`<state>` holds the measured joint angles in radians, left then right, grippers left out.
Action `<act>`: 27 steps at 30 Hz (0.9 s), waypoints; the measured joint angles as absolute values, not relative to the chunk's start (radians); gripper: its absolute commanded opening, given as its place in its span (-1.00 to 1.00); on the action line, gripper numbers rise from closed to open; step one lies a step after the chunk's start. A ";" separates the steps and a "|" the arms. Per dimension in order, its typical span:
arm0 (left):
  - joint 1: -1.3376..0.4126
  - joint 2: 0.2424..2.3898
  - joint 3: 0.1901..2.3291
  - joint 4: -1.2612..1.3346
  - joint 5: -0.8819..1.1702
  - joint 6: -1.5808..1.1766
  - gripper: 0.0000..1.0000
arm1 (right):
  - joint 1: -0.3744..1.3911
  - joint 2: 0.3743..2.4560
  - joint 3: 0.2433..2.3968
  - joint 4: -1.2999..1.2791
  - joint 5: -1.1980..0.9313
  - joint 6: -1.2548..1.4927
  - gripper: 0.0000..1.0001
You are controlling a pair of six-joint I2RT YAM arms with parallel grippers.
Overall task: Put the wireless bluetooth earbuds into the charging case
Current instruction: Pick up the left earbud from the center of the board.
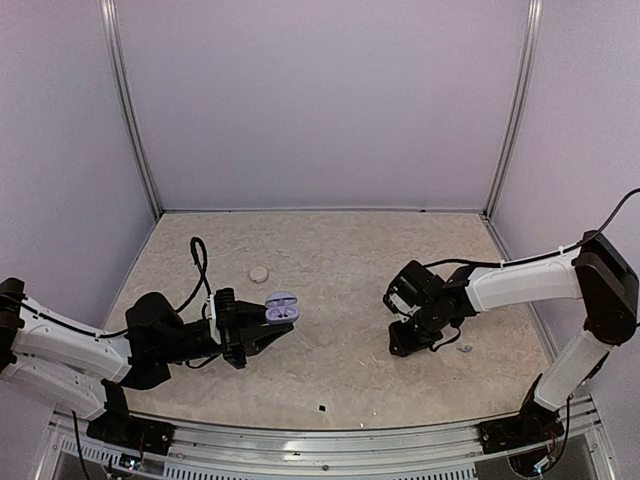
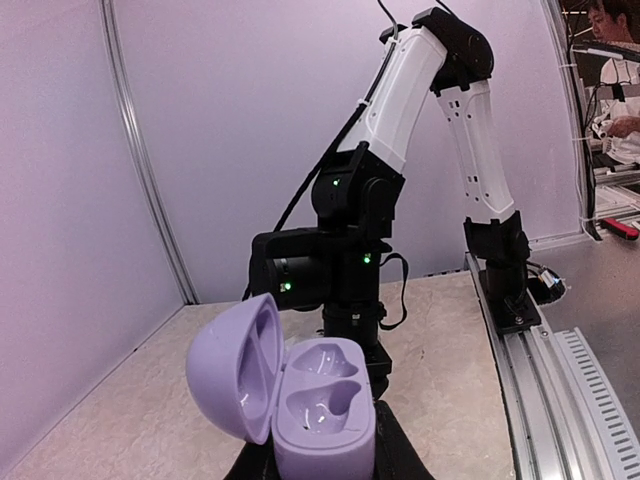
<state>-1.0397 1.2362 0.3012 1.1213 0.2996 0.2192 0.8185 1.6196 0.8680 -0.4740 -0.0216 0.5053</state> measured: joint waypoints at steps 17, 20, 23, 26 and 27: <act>-1.039 1.235 0.301 1.121 0.299 0.229 -0.92 | 0.876 1.720 0.979 -0.524 -0.023 0.383 -0.68; -1.039 1.234 0.301 1.120 0.300 0.230 -0.92 | 0.907 1.734 0.999 -0.532 -0.043 0.354 -0.72; -1.039 1.226 0.301 1.118 0.300 0.230 -0.92 | 0.942 1.743 1.013 -0.541 -0.073 0.326 -0.76; -1.039 1.219 0.300 1.118 0.299 0.231 -0.92 | 0.970 1.745 1.021 -0.557 -0.095 0.300 -0.79; -1.039 1.218 0.298 1.117 0.300 0.232 -0.92 | 0.976 1.746 1.022 -0.562 -0.100 0.292 -0.82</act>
